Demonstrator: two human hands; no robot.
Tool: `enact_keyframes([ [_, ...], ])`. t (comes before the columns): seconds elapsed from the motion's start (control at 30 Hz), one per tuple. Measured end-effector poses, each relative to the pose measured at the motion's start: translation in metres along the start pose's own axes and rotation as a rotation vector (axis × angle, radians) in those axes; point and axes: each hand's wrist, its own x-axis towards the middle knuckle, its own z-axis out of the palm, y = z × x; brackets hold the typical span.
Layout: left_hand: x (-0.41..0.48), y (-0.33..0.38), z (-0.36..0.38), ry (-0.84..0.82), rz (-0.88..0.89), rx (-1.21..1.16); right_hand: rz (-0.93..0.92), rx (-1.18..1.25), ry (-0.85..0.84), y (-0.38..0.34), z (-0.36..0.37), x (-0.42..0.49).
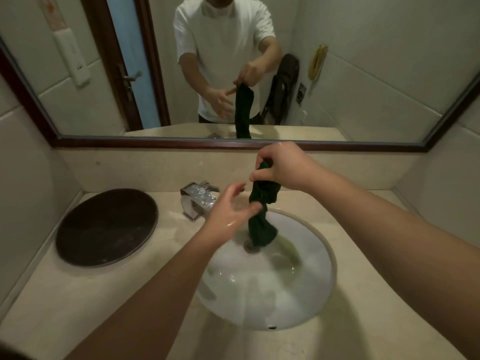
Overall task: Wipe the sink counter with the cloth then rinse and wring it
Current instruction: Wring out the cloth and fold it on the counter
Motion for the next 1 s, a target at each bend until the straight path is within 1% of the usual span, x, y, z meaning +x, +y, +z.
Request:
enact_keyframes([
  [0.07,0.004,0.020,0.014,-0.126,0.057,0.007,-0.031,0.036,0.033,-0.004,-0.014,-0.008],
  [0.1,0.009,0.027,0.024,-0.137,0.047,0.003,-0.040,0.068,0.052,-0.006,-0.022,-0.012],
  [0.17,0.020,0.033,0.040,-0.104,-0.005,-0.050,-0.048,0.163,0.116,-0.006,-0.040,-0.022],
  [0.2,0.024,0.036,0.047,-0.090,-0.027,-0.075,-0.054,0.218,0.173,-0.003,-0.050,-0.027],
  [0.3,0.030,0.036,0.059,-0.024,-0.159,-0.120,-0.019,0.504,0.405,0.014,-0.074,-0.042],
  [0.37,0.029,0.040,0.058,0.044,-0.276,-0.264,0.043,0.653,0.508,0.035,-0.078,-0.056],
  [0.43,0.028,0.048,0.053,0.014,-0.377,-0.583,0.155,0.714,0.511,0.064,-0.063,-0.071],
  [0.5,0.030,0.054,0.048,-0.031,-0.390,-0.933,0.285,0.776,0.448,0.091,-0.030,-0.082],
  [0.57,0.031,0.061,0.049,-0.057,-0.347,-1.217,0.384,0.850,0.379,0.109,0.008,-0.091],
  [0.6,0.031,0.065,0.051,-0.077,-0.327,-1.320,0.417,0.904,0.330,0.117,0.027,-0.093],
  [0.63,0.030,0.071,0.054,-0.094,-0.316,-1.370,0.429,0.965,0.266,0.123,0.044,-0.095],
  [0.7,0.028,0.082,0.062,-0.104,-0.321,-1.361,0.398,1.123,0.151,0.129,0.065,-0.094],
  [0.77,0.026,0.089,0.069,-0.095,-0.315,-1.342,0.333,1.395,0.093,0.132,0.068,-0.086],
  [0.8,0.026,0.091,0.072,-0.099,-0.302,-1.326,0.284,1.531,0.025,0.133,0.065,-0.081],
  [0.83,0.026,0.093,0.076,-0.109,-0.293,-1.286,0.233,1.599,-0.080,0.131,0.060,-0.078],
  [0.87,0.025,0.096,0.080,-0.119,-0.303,-1.231,0.179,1.602,-0.197,0.126,0.056,-0.075],
  [0.9,0.025,0.100,0.084,-0.121,-0.333,-1.172,0.149,1.536,-0.287,0.121,0.055,-0.073],
  [0.93,0.026,0.103,0.087,-0.115,-0.364,-1.106,0.129,1.433,-0.337,0.115,0.055,-0.072],
  [1.0,0.030,0.106,0.091,-0.058,-0.381,-0.980,0.090,1.234,-0.336,0.109,0.059,-0.071],
])
